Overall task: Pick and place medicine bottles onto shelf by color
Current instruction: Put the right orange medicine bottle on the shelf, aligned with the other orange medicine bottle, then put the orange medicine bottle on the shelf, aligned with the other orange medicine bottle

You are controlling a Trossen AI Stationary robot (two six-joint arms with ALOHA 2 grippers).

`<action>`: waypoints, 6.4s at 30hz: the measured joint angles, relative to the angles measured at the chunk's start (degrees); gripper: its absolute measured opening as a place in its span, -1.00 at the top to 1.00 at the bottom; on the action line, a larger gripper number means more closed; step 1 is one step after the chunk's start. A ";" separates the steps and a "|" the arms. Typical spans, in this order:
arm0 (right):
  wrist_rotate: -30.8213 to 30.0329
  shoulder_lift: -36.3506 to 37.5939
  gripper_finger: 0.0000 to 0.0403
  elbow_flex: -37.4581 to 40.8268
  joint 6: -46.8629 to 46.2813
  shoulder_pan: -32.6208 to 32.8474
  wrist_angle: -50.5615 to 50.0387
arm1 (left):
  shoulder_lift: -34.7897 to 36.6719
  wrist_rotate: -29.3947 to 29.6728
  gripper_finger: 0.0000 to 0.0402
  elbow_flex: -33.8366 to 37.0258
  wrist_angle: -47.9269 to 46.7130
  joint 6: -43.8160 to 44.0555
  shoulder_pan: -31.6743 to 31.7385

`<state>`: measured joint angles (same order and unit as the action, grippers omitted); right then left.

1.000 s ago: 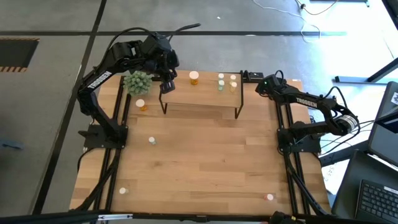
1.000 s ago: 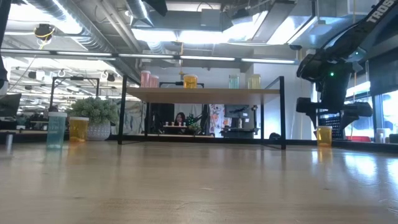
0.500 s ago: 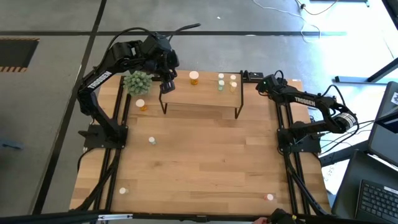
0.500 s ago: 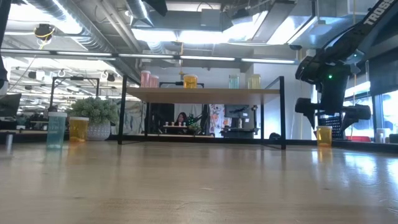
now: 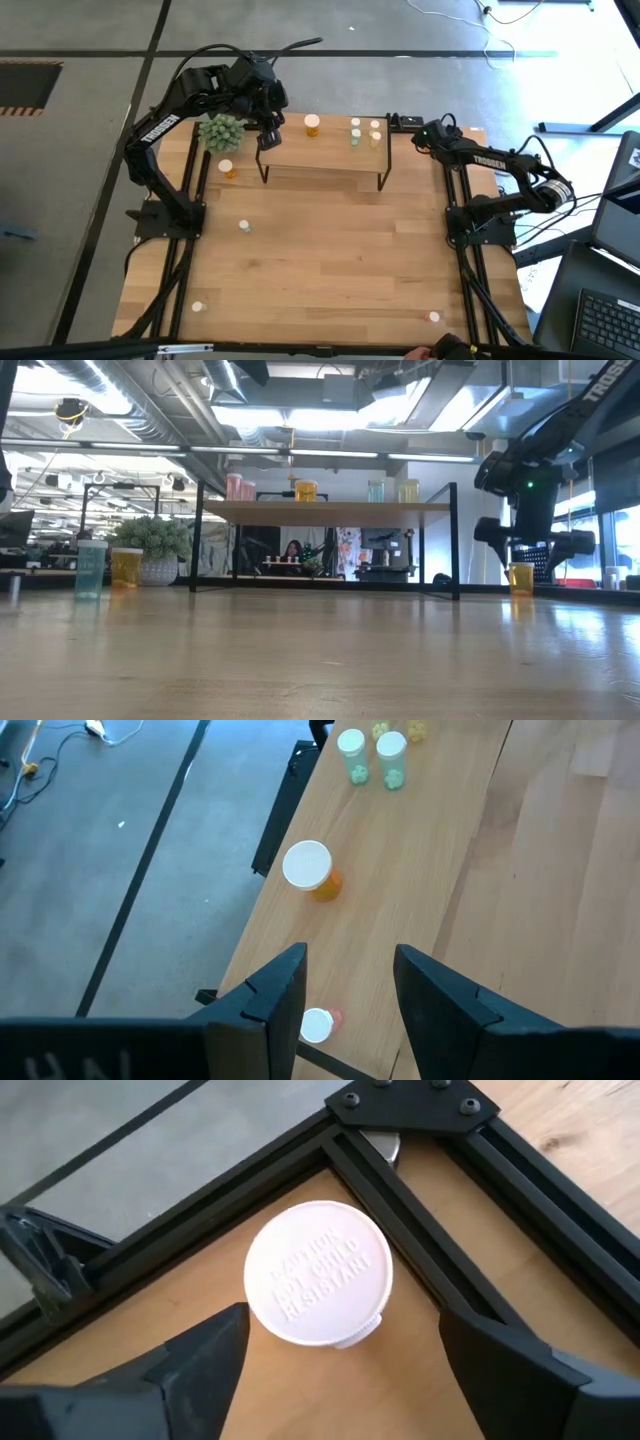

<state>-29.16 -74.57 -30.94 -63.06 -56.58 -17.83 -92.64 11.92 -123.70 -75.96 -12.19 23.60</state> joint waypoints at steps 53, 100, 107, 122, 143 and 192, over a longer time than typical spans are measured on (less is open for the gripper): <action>-0.70 -0.45 0.47 0.02 6.35 3.04 3.76 | -0.02 0.00 0.27 0.00 -0.02 -0.02 0.02; 1.68 1.38 -0.30 -0.07 8.26 2.58 4.62 | 0.00 -0.02 0.27 0.00 0.00 -0.02 0.02; 8.20 1.38 -0.30 -0.07 9.69 2.58 4.66 | 0.00 -0.01 0.27 0.00 0.00 -0.02 0.01; 7.81 1.36 -0.30 -0.04 12.59 2.58 3.51 | 0.00 0.00 0.27 0.00 0.02 -0.02 0.00; -4.72 1.36 -0.30 -0.05 2.05 1.93 8.06 | 0.00 -0.01 0.27 0.00 0.02 -0.02 0.02; 12.63 3.10 -0.04 -2.30 9.43 0.95 -2.93 | 0.00 -0.01 0.27 0.01 0.04 -0.01 0.01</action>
<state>-16.53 -71.47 -33.24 -53.63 -55.63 -20.77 -92.64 11.91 -123.69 -75.92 -12.20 23.61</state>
